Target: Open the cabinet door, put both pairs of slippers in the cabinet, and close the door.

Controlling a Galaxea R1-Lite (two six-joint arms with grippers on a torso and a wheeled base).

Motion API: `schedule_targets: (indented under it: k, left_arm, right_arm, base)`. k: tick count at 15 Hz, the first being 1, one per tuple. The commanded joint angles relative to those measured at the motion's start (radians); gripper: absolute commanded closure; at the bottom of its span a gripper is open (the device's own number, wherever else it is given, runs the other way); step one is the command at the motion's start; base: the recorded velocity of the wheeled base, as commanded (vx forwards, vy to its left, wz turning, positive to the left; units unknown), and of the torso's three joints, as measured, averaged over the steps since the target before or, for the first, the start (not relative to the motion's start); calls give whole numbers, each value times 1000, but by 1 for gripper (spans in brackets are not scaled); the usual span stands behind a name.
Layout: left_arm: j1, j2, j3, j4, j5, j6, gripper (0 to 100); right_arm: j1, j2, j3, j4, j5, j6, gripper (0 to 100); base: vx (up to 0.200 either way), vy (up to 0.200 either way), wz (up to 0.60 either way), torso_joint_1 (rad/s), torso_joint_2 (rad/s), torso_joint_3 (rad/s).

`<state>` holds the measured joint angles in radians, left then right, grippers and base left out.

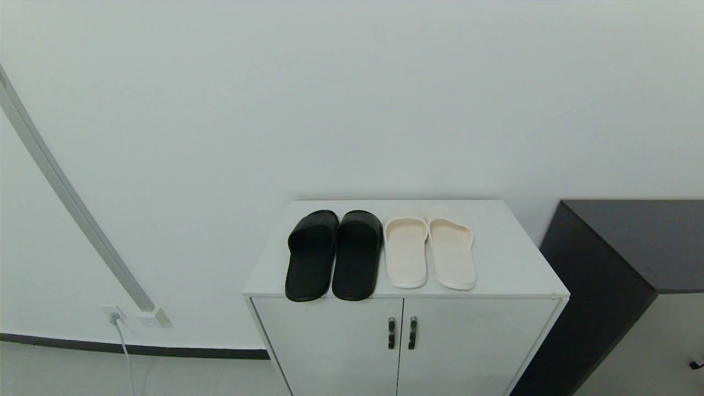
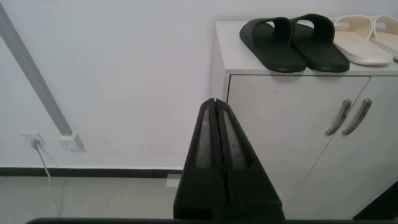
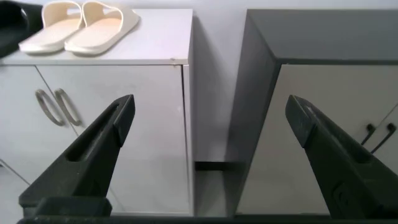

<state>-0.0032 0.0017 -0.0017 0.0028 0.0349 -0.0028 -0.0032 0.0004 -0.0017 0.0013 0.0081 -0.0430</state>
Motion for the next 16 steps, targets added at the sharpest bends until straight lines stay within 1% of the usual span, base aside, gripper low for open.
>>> schedule_targets:
  k: [1, 6, 7, 8, 9, 10, 11, 12, 13, 14, 15, 16]
  left_arm:
    - [0, 1, 0, 0, 0, 0, 100]
    - [2, 1, 0, 2, -1, 1, 100]
    - [0, 1, 0, 2, -1, 3, 100]
    - [0, 1, 0, 3, -1, 3, 100]
    - [2, 1, 0, 3, -1, 3, 100]
    - [0, 1, 0, 3, -1, 3, 100]
    - [0, 1, 0, 2, -1, 3, 100]
    - [2, 1, 0, 2, -1, 3, 100]
    - [0, 1, 0, 2, -1, 3, 100]
    - [2, 1, 0, 3, -1, 4, 100]
    - [2, 1, 0, 3, -1, 4, 100]
    - [0, 1, 0, 3, -3, 4, 100]
  right_arm:
    - [0, 1, 0, -1, 1, -9, 0]
    - [0, 0, -4, -10, 7, -23, 0]
    - [2, 39, -127, -15, 9, 20, 0]
    - [6, 128, -300, 29, 13, 107, 0]
    - [9, 204, -334, 109, 53, 112, 0]
    - [9, 266, -288, 181, 165, 49, 0]
    - [8, 351, -247, 172, 243, 6, 0]
    - [9, 403, -244, 152, 271, 5, 0]
    - [37, 570, -245, 71, 334, 5, 0]
    - [74, 681, -256, 6, 336, 8, 0]
    - [131, 777, -271, -67, 328, 25, 0]
    - [180, 826, -284, -122, 302, 51, 0]
  base:
    - [0, 0, 0, 0, 0, 0]
    - [0, 0, 0, 0, 0, 0]
    - [0, 0, 0, 0, 0, 0]
    - [0, 0, 0, 0, 0, 0]
    - [0, 0, 0, 0, 0, 0]
    - [0, 0, 0, 0, 0, 0]
    - [0, 0, 0, 0, 0, 0]
    - [0, 0, 0, 0, 0, 0]
    - [0, 0, 0, 0, 0, 0]
    - [0, 0, 0, 0, 0, 0]
    - [0, 0, 0, 0, 0, 0]
    - [0, 0, 0, 0, 0, 0]
